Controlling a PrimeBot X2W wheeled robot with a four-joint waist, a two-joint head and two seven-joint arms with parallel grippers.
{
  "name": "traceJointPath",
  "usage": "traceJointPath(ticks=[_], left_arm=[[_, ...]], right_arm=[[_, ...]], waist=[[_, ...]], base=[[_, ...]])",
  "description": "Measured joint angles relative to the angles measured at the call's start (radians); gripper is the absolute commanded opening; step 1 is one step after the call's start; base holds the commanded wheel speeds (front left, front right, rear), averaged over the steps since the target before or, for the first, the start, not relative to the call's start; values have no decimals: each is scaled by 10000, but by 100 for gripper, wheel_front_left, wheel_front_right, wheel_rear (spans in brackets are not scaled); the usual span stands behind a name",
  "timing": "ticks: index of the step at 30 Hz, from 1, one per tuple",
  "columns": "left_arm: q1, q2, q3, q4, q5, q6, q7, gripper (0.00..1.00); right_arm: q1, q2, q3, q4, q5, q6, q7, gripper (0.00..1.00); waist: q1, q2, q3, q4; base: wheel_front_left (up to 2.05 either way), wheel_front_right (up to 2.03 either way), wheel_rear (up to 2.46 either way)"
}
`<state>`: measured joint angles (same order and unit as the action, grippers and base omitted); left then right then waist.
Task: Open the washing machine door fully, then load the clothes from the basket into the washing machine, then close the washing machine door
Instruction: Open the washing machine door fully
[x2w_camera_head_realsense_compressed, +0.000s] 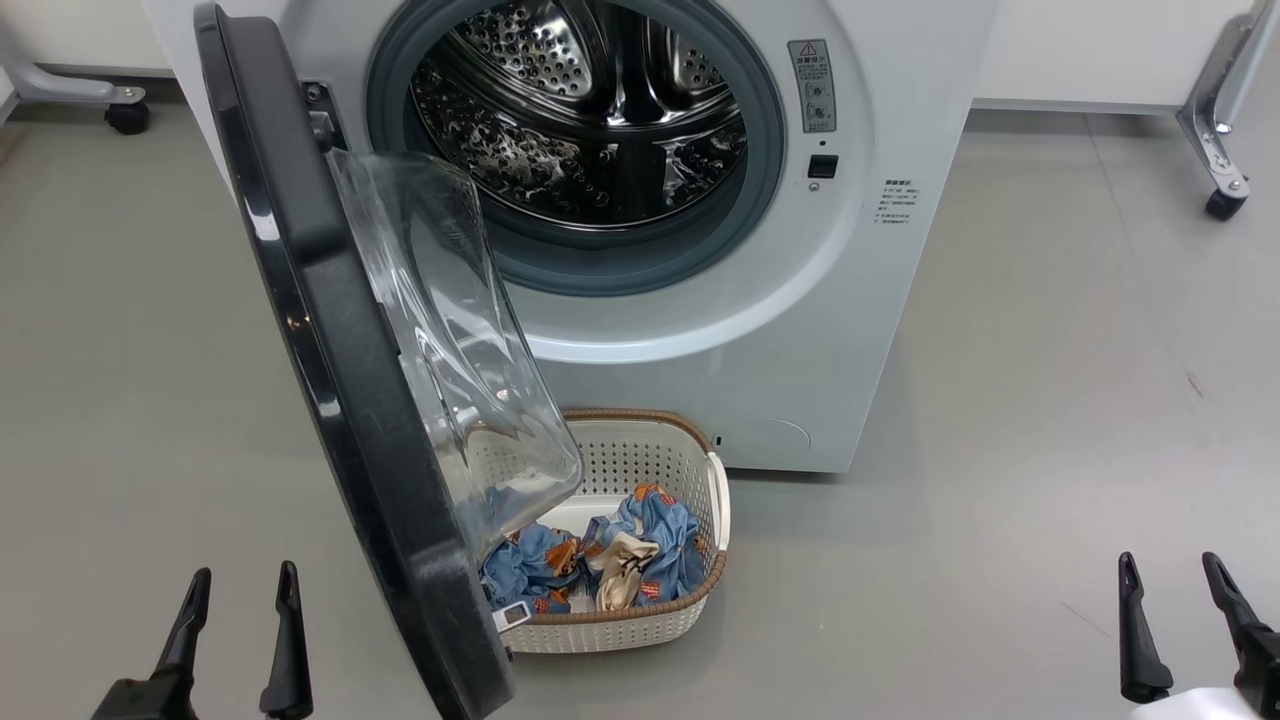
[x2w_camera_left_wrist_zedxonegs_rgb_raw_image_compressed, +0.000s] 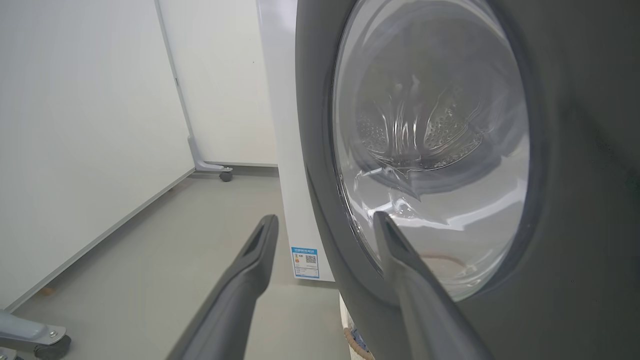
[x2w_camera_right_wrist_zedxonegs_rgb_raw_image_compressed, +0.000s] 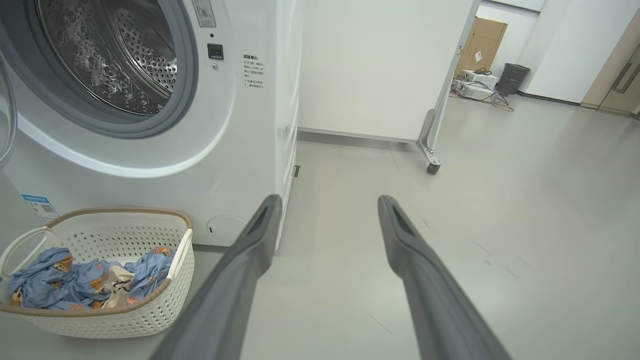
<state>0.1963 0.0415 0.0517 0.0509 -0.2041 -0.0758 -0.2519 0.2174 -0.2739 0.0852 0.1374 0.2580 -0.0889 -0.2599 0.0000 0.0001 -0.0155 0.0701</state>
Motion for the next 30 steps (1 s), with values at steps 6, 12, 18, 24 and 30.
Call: traceJointPath(ticks=[6, 12, 18, 24, 30], left_arm=[[128, 2, 10, 130, 88, -21, 0, 61], [141, 2, 23, 316, -199, -15, 0, 0], [134, 0, 282, 209, -407, 224, 0, 0], [-159, -8, 1097, -890, -782, 980, 0, 0], [-998, -13, 1260, -2750, -880, 1430, -6, 0]], right_arm=[[7, 282, -98, 2, -71, 182, 0, 100], [13, 451, -299, 0, -157, 293, 0, 100], [24, 566, -508, -8, -293, 443, 0, 100], [50, 677, -738, -33, -337, 531, 0, 100], [251, 851, -1060, -115, -418, 585, 0, 100]], waist=[[0, 0, -36, 36], [0, 0, -21, 65], [0, 0, 5, 115], [0, 0, 21, 197], [0, 0, 32, 358]], base=[[0, 0, 0], [0, 0, 0], [0, 0, 0], [0, 0, 0], [0, 0, 0]])
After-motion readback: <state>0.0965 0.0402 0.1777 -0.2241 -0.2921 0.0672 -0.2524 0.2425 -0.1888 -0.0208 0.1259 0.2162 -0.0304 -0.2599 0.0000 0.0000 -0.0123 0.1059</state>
